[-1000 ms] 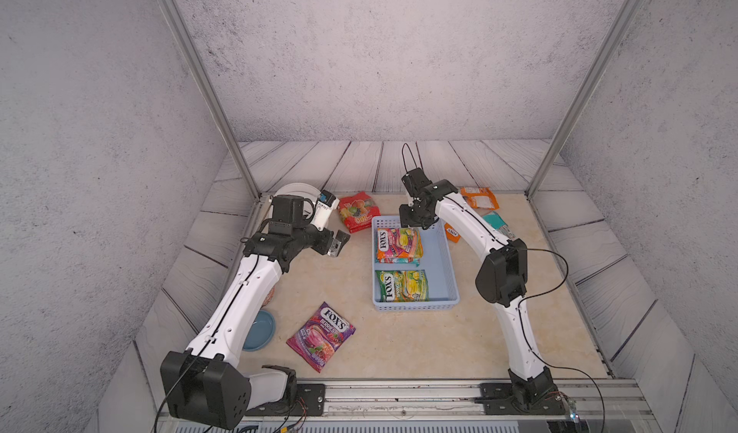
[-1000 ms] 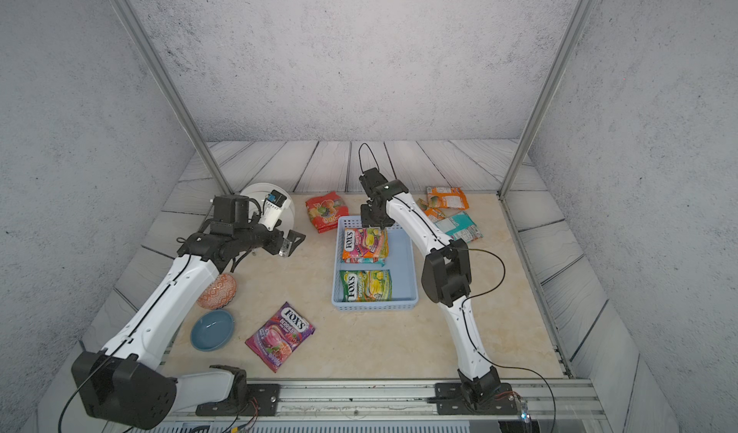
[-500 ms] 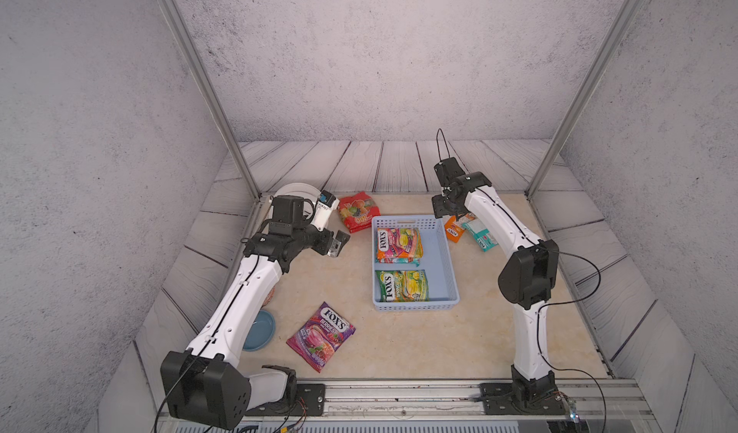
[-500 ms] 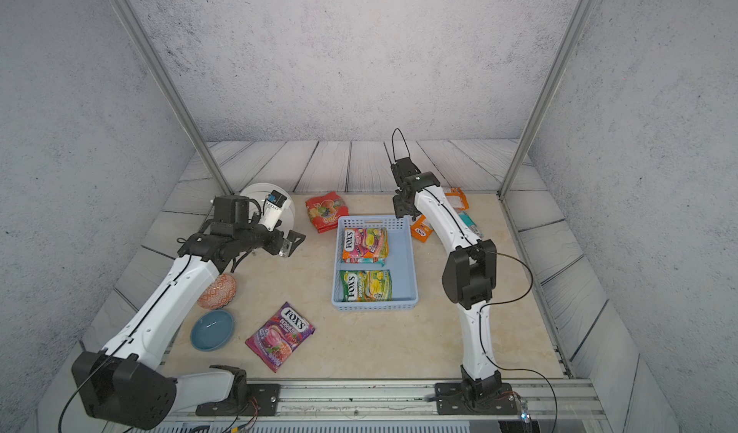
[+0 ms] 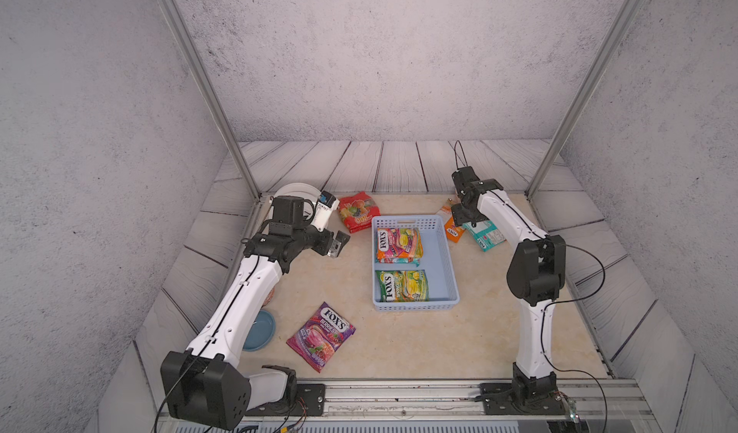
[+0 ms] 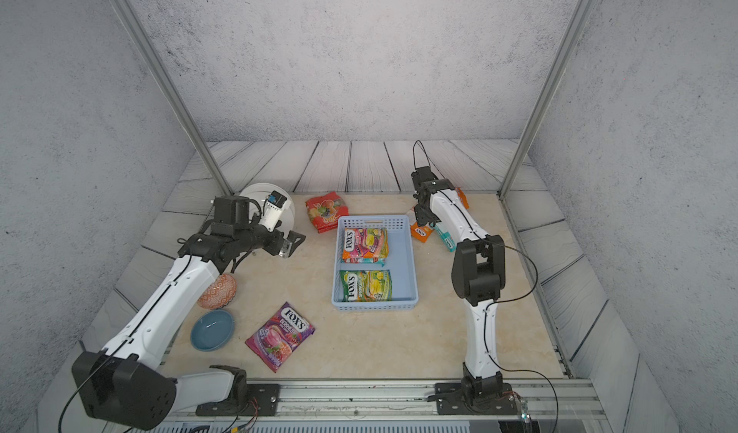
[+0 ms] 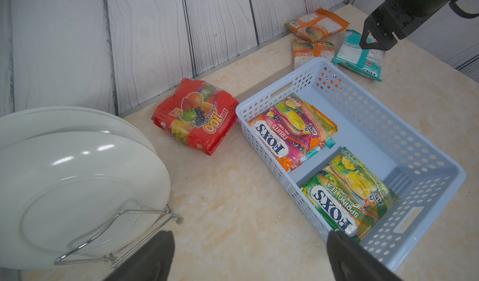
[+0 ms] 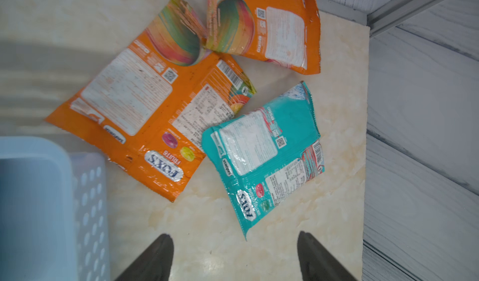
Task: Put the candies in the basket
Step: Pick up the candy at the center of the board.
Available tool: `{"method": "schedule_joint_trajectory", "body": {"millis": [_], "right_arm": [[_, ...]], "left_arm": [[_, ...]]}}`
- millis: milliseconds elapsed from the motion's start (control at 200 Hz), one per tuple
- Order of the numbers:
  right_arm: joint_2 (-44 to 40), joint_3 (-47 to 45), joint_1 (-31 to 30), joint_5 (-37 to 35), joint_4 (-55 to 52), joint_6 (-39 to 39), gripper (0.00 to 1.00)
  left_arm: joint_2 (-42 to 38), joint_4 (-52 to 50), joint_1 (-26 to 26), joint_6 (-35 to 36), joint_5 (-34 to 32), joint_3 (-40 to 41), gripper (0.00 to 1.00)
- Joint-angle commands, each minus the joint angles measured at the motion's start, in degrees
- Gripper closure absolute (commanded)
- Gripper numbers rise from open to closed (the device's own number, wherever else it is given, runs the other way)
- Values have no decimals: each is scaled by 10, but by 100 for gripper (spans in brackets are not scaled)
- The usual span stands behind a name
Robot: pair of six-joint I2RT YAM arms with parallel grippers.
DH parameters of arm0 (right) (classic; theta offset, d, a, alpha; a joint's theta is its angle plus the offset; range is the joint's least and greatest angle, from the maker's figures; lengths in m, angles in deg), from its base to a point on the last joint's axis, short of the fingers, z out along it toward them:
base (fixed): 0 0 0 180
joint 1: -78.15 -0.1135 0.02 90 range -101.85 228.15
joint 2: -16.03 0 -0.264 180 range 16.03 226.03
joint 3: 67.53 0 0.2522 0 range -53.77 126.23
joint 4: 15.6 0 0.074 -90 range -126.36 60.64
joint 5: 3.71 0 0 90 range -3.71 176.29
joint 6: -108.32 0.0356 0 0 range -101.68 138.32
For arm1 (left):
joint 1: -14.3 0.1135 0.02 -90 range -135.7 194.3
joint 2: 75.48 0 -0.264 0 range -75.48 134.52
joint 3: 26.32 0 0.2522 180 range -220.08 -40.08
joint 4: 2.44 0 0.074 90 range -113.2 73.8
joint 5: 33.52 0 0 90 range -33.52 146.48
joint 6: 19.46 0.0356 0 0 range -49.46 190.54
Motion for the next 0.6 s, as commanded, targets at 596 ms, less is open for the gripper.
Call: {"method": "schedule_joint_trajectory", "body": {"millis": [596], "right_arm": [[59,-16,44,101,6,37,40]], "left_arm": [[-3,0,-4,-3,5,-3,2]]}}
